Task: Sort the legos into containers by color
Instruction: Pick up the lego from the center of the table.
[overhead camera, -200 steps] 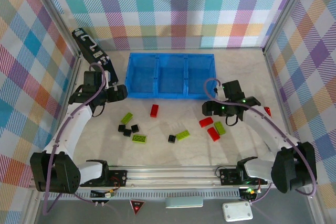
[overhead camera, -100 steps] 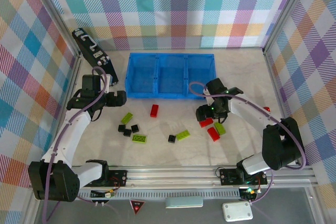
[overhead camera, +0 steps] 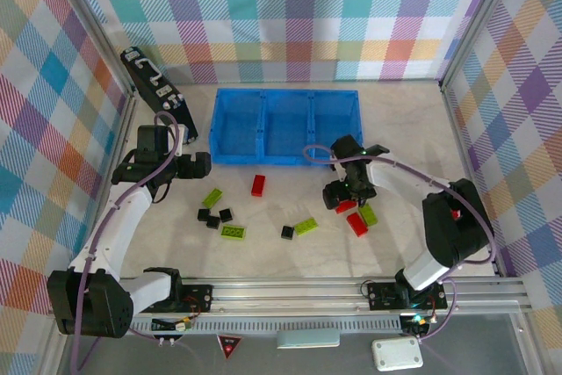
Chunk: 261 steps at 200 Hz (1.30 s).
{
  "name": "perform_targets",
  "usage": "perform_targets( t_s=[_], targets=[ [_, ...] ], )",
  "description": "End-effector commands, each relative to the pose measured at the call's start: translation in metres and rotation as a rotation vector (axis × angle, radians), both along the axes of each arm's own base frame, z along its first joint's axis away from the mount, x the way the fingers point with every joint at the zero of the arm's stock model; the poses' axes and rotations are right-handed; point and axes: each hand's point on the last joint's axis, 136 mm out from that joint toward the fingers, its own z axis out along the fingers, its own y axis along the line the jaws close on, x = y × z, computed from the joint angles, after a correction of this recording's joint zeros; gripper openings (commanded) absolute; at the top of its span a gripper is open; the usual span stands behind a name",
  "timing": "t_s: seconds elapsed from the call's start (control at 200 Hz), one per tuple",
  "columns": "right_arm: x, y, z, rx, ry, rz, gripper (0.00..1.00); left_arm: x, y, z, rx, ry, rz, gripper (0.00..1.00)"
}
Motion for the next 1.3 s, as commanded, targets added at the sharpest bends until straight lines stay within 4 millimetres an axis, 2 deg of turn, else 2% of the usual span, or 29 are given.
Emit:
perform_targets(
  t_s=[0.0, 0.26, 0.675, 0.96, 1.3],
  targets=[
    [0.005, 0.001, 0.0, -0.056, -0.009, 0.029, 0.85, 0.002, 0.003, -0.002, 0.03, 0.003, 0.005, 1.0],
    [0.006, -0.002, -0.013, -0.096, 0.013, 0.032, 0.82, 0.002, 0.011, -0.004, 0.058, 0.018, 0.037, 1.0],
    [0.004, -0.003, -0.027, -0.123, 0.053, 0.041, 0.77, -0.001, 0.013, 0.005, 0.061, -0.018, 0.051, 1.0],
    [0.005, -0.003, -0.025, -0.126, 0.051, 0.046, 0.7, -0.004, 0.017, 0.015, 0.07, -0.07, 0.068, 1.0],
    [0.004, -0.004, -0.02, -0.12, 0.044, 0.041, 0.63, -0.003, 0.016, 0.012, 0.073, -0.057, 0.062, 1.0]
  ],
)
